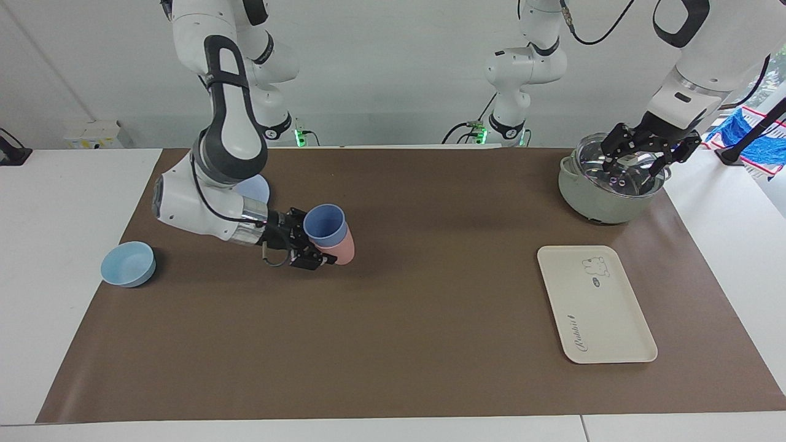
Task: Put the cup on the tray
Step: 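Lift the stacked cups with the right gripper toward the table center, then grasp the blue cup with the left gripper from the right gripper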
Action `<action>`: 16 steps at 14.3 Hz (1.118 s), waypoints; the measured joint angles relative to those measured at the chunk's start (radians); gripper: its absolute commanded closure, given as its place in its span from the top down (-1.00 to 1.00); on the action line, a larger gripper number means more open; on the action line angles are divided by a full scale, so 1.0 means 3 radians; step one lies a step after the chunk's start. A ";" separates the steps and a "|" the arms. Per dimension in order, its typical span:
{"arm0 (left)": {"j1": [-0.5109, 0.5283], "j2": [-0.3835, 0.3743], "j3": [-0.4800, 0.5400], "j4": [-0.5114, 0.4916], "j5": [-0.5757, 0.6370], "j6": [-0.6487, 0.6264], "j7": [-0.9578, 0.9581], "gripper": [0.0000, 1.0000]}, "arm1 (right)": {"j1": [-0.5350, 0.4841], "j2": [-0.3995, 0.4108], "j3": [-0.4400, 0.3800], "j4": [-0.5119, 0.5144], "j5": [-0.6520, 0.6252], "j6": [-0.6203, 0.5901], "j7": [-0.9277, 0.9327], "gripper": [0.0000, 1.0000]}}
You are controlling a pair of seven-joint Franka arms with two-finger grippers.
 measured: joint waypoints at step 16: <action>-0.1301 0.0067 -0.0200 -0.0135 -0.0026 0.0792 -0.2857 1.00 | 0.1379 -0.0036 0.0002 -0.0045 0.0065 0.1434 0.1418 -1.00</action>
